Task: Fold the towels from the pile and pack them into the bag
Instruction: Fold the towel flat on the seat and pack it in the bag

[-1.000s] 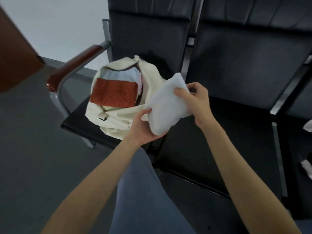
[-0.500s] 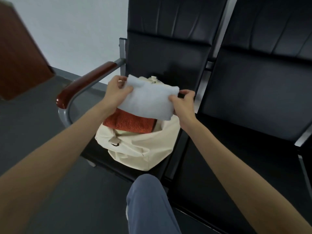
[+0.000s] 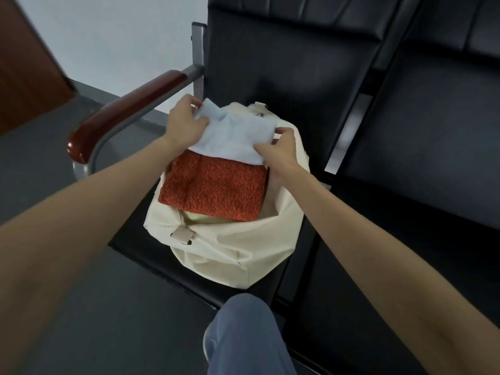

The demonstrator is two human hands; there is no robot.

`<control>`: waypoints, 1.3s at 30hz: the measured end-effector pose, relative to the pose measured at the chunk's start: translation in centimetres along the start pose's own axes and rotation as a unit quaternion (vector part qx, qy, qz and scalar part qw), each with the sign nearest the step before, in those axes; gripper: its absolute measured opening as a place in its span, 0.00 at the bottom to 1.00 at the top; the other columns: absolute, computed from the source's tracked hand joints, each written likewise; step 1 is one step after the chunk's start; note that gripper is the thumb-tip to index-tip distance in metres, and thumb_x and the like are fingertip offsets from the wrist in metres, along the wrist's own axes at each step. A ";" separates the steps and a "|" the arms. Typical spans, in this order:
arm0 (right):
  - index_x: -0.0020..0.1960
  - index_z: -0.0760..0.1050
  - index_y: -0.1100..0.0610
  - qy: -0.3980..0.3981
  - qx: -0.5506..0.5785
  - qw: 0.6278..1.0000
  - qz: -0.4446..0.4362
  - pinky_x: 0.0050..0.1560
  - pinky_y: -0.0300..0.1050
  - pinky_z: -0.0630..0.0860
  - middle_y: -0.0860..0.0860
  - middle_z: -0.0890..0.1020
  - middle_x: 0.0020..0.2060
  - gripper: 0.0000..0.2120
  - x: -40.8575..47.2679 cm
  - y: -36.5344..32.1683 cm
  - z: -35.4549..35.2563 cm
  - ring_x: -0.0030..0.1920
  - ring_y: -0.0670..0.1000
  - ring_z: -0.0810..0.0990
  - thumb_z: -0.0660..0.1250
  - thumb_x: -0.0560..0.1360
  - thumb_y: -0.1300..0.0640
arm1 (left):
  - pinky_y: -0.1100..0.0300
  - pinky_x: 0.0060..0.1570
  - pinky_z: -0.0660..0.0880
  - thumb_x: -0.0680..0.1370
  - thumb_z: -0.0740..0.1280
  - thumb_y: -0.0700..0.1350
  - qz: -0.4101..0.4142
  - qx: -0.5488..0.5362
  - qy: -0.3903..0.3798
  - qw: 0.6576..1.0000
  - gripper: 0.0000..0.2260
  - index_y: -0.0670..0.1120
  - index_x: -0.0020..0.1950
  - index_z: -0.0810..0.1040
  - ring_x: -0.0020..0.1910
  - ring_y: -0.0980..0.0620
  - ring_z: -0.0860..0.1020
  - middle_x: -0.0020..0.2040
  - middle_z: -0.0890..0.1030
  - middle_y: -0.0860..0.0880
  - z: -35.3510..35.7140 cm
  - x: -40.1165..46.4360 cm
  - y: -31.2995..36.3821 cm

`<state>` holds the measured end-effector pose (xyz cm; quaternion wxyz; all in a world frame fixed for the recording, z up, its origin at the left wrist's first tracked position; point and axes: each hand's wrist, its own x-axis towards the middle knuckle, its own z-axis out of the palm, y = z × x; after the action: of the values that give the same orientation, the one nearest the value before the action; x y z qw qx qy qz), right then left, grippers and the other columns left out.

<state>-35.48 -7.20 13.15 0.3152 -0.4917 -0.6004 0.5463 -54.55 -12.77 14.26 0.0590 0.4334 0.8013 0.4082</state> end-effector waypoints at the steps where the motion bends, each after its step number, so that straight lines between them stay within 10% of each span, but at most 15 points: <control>1: 0.63 0.62 0.59 0.001 -0.021 1.000 -0.012 0.55 0.55 0.78 0.58 0.76 0.55 0.26 0.3 0.3 -0.2 0.53 0.56 0.79 0.69 0.70 0.64 | 0.54 0.56 0.70 0.75 0.69 0.41 0.011 0.024 -0.012 1.000 0.17 0.38 0.61 0.72 0.58 0.43 0.75 0.59 0.77 0.40 0.3 -0.3 -0.4; 12: 0.69 0.61 0.63 -0.007 -0.152 0.988 -0.041 0.47 0.40 0.70 0.58 0.74 0.61 0.27 -2.1 0.5 -6.5 0.61 0.55 0.74 0.66 0.77 0.53 | 0.49 0.67 0.61 0.78 0.64 0.43 0.103 0.161 -0.040 0.981 0.21 0.37 0.69 0.69 0.67 0.38 0.67 0.67 0.70 0.37 1.9 -6.0 5.1; 24: 0.71 0.58 0.65 0.089 -0.337 0.933 0.093 0.63 0.53 0.71 0.64 0.67 0.67 0.28 -14.2 9.3 -36.2 0.65 0.61 0.69 0.64 0.79 0.53 | 0.49 0.66 0.66 0.79 0.63 0.46 0.197 0.123 -0.200 0.952 0.21 0.41 0.71 0.68 0.67 0.40 0.69 0.69 0.69 0.40 12.8 -17.6 22.9; 39: 0.72 0.62 0.62 0.219 -0.354 0.879 0.235 0.59 0.54 0.68 0.67 0.72 0.62 0.26 -31.0 27.7 -61.7 0.61 0.68 0.71 0.64 0.75 0.62 | 0.53 0.64 0.67 0.79 0.65 0.45 0.327 0.080 -0.464 0.819 0.21 0.45 0.72 0.67 0.69 0.45 0.67 0.71 0.68 0.45 36.3 -38.9 39.5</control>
<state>37.67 -17.01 3.97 0.1059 -0.8041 -0.5360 0.2343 11.32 -8.27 8.11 0.2524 0.8113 0.5199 0.0885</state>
